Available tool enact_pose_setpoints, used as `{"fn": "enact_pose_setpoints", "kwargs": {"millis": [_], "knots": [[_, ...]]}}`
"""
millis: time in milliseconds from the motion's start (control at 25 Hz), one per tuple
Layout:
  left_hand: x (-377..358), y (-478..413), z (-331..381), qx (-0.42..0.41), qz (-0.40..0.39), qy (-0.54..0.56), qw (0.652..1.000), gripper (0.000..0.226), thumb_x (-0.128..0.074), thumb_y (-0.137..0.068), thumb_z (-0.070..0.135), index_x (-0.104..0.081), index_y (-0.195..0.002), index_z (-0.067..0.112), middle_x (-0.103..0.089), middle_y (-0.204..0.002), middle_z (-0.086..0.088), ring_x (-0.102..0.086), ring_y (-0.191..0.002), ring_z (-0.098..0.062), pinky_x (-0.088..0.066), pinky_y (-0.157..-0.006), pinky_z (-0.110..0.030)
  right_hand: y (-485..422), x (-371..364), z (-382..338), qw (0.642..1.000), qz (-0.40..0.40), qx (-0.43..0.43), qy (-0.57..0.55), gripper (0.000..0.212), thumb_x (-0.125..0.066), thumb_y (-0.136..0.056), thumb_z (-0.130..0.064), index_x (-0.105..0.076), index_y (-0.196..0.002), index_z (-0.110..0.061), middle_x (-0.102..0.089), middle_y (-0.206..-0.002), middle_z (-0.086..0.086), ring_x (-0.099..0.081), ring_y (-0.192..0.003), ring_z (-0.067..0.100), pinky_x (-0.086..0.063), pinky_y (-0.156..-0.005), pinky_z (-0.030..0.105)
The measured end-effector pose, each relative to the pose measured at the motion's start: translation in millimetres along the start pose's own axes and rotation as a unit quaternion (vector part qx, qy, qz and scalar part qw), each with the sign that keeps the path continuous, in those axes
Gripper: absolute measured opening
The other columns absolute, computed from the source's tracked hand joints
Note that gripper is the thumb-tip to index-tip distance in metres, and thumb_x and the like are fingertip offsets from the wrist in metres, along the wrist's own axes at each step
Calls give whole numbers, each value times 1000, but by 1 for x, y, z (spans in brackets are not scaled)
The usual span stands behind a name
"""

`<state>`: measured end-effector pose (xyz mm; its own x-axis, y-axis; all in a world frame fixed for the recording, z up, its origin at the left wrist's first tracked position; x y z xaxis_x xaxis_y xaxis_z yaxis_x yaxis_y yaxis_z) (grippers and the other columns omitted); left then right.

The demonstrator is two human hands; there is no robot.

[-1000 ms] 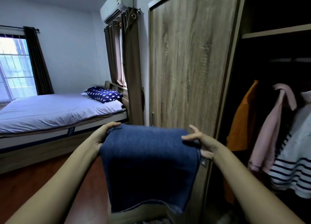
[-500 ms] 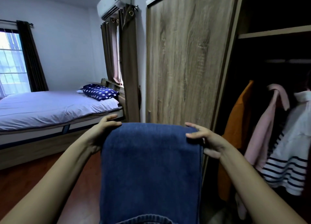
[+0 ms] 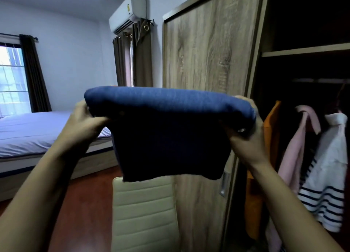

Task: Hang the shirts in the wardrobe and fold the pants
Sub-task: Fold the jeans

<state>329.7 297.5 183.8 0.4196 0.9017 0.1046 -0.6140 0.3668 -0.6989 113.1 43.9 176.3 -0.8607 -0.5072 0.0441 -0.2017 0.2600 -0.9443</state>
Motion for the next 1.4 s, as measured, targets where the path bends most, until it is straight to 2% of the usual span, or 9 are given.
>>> {"fn": "enact_pose_setpoints", "kwargs": {"millis": [120,200,320,760,840,920,1120,1280,1400], "knots": [[-13,3,-12,11,4,31,999,36,-70,-81,19,-58,-112,6,-68,-98,2,-61,-86,2,-48,-71,-9,-1,-2,18,995,81,-46,25,28,-58,-80,-46,-47,-103,-57,-56,-106,18,-57,-98,17,-46,-87,30],[-31,16,-38,50,-6,49,998,33,-59,-88,30,-56,-117,13,-69,-105,9,-62,-97,0,-51,-79,-13,12,-11,29,995,54,-83,23,16,-53,-82,-41,-57,-96,-33,-62,-89,5,-59,-82,-1,-45,-73,22],[-40,25,-55,62,35,14,997,31,-50,-93,37,-58,-115,17,-67,-104,6,-62,-95,1,-51,-82,-19,22,-16,47,978,15,-189,86,27,-51,-92,-39,-57,-82,-14,-58,-68,-4,-56,-64,6,-37,-54,16],[-26,-18,-74,214,79,59,972,45,-51,-88,55,-57,-110,16,-65,-95,4,-62,-85,-11,-49,-75,-26,104,-36,78,834,-137,-491,-210,88,-83,-57,-49,-48,-130,-15,-66,-117,6,-66,-102,22,-56,-84,34],[-30,-15,-94,294,53,61,952,66,-57,-80,60,-58,-118,6,-69,-101,-5,-65,-88,-20,-49,-89,-32,118,-39,81,854,-73,-481,-187,54,-75,-76,-27,-53,-124,-12,-67,-115,6,-67,-99,20,-57,-79,29],[-40,-13,-100,356,-2,130,925,45,-58,-86,48,-64,-105,8,-73,-84,-6,-67,-79,-18,-49,-87,-31,115,-43,81,861,-46,-472,-184,35,-64,-85,-18,-56,-119,-13,-66,-115,7,-66,-99,18,-56,-81,29],[-39,-29,-77,290,-116,284,907,44,-72,-62,60,-71,-80,20,-68,-88,0,-61,-91,-19,-49,-85,-32,89,-38,89,866,22,-462,-189,42,-64,-84,-29,-51,-123,-19,-63,-114,2,-63,-103,21,-51,-92,41],[-71,38,-113,316,-179,184,913,71,-87,-48,29,-63,-109,1,-69,-106,-22,-69,-87,-29,-58,-76,-37,85,-19,97,903,15,-416,-102,30,-64,-85,-26,-54,-113,-22,-64,-110,-2,-63,-98,13,-52,-84,31],[-90,41,-120,269,-151,140,941,63,-81,-47,14,-62,-105,1,-69,-104,-23,-71,-78,-25,-57,-59,-28,106,-4,105,901,11,-432,-50,28,-67,-83,-23,-57,-108,-19,-67,-110,4,-65,-96,15,-53,-81,28]]}}
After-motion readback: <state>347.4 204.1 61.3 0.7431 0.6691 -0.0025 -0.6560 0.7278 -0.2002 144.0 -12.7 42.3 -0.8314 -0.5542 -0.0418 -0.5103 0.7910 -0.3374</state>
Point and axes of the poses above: each hand's wrist, its own y-axis away from the middle knuckle, its own x-axis out of the back of the hand, z = x × y, the point moved 7 cm from there along -y, towards the middle knuckle
